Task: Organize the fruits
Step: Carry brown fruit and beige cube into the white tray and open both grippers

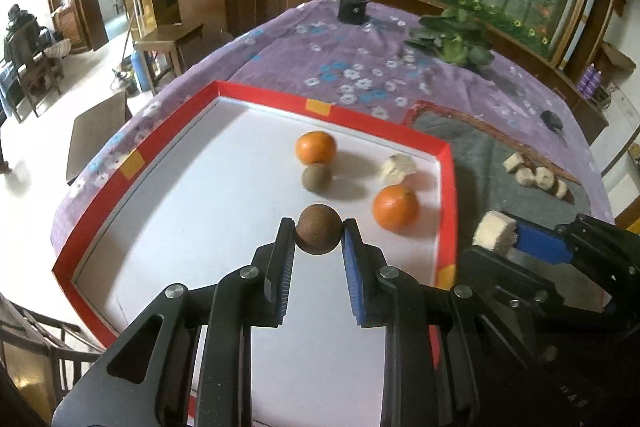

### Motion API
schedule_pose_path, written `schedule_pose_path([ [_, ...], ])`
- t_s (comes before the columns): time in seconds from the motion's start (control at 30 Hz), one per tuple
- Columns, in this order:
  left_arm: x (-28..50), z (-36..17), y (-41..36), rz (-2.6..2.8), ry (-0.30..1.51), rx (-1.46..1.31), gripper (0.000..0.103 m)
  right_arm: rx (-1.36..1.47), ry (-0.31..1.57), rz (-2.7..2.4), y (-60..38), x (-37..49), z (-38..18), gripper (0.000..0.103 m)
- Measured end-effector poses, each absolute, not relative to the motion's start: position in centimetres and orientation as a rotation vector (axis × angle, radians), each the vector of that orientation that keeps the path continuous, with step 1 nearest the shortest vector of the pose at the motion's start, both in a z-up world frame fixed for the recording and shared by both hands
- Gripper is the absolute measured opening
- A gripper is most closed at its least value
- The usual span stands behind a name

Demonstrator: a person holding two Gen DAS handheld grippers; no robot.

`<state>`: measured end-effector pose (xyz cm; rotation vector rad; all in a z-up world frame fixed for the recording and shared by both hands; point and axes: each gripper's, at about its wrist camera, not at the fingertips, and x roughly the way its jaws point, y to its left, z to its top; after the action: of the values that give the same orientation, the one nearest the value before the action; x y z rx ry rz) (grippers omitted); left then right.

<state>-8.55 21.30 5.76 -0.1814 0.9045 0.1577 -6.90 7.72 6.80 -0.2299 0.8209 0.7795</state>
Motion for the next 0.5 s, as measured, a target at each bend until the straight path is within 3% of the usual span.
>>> schedule_pose_path([
  [0.5,-6.9,3.3,23.4,0.191,0.991,-0.219,0.023,-0.340,0.935,0.844,12.9,-5.2,2.6,0.030],
])
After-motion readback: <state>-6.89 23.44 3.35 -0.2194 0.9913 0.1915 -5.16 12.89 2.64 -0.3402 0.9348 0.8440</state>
